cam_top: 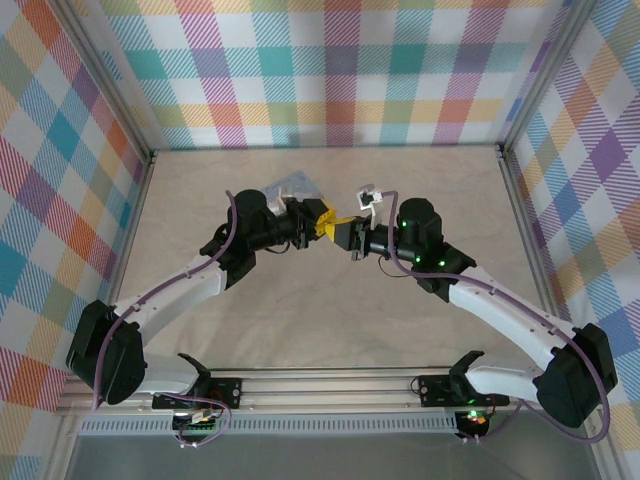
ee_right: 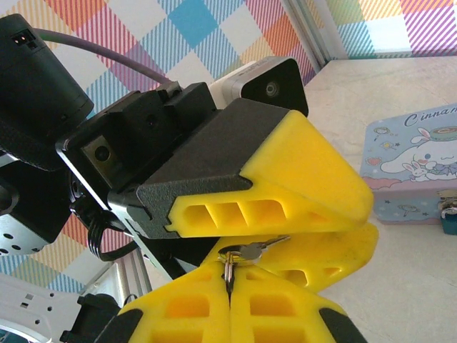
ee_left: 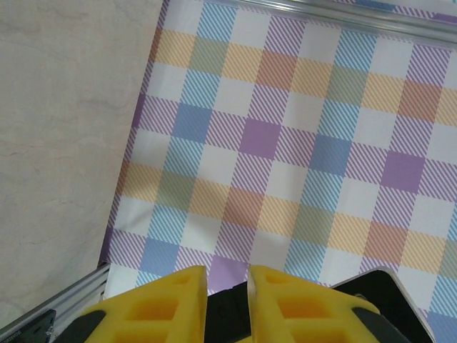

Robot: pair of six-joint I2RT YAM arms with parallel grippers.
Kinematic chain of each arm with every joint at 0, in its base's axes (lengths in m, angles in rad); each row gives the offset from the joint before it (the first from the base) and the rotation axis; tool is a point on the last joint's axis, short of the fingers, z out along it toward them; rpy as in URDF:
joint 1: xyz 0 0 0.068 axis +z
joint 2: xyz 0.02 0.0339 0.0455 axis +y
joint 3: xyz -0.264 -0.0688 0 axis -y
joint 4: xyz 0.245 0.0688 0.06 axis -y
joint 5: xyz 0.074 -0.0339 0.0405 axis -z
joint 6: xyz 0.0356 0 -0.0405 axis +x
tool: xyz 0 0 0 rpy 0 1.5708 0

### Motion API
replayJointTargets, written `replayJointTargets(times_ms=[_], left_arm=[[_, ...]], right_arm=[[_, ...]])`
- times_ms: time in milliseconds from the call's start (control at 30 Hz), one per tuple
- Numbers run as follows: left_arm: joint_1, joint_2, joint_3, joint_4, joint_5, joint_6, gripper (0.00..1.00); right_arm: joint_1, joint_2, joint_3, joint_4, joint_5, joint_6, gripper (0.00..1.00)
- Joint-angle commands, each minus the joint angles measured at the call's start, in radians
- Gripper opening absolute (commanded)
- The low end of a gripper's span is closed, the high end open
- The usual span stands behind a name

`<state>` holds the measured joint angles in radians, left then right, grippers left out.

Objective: Unlock the padlock with the key

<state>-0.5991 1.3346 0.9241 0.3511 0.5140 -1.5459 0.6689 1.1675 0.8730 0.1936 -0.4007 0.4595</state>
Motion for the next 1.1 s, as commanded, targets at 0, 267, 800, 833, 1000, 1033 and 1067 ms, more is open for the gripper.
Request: replayJointTargets(times_ms=[0, 267, 800, 833, 1000, 1033, 1067], left_arm=[[0.004, 0.004, -0.008, 0.046, 0.009, -0.001, 0.18], [0.004, 0.008, -0.007, 0.045, 0.010, 0.007, 0.00], [0.003, -0.145, 0.057, -0.010, -0.154, 0.539, 0.00], [0.002, -0.149, 0.053, 0.009, -0.150, 0.555, 0.00], [-0.001, -0.146, 0.040, 0.085, -0.130, 0.570, 0.00], [-0.002, -0.146, 0.039, 0.095, -0.127, 0.571, 0.00], [-0.002, -0.143, 0.040, 0.096, -0.125, 0.576, 0.00]], right_arm=[[0.008, -0.024, -0.009, 0.013, 0.000, 0.008, 0.01], [0.007, -0.032, -0.014, 0.003, 0.006, 0.010, 0.02], [-0.046, -0.052, -0.031, 0.161, -0.133, 0.292, 0.46], [-0.046, -0.039, -0.017, 0.168, -0.149, 0.307, 0.48], [-0.045, 0.008, 0.031, 0.204, -0.180, 0.336, 0.52], [-0.045, 0.016, 0.036, 0.217, -0.183, 0.341, 0.52], [-0.045, 0.023, 0.039, 0.231, -0.187, 0.346, 0.53]])
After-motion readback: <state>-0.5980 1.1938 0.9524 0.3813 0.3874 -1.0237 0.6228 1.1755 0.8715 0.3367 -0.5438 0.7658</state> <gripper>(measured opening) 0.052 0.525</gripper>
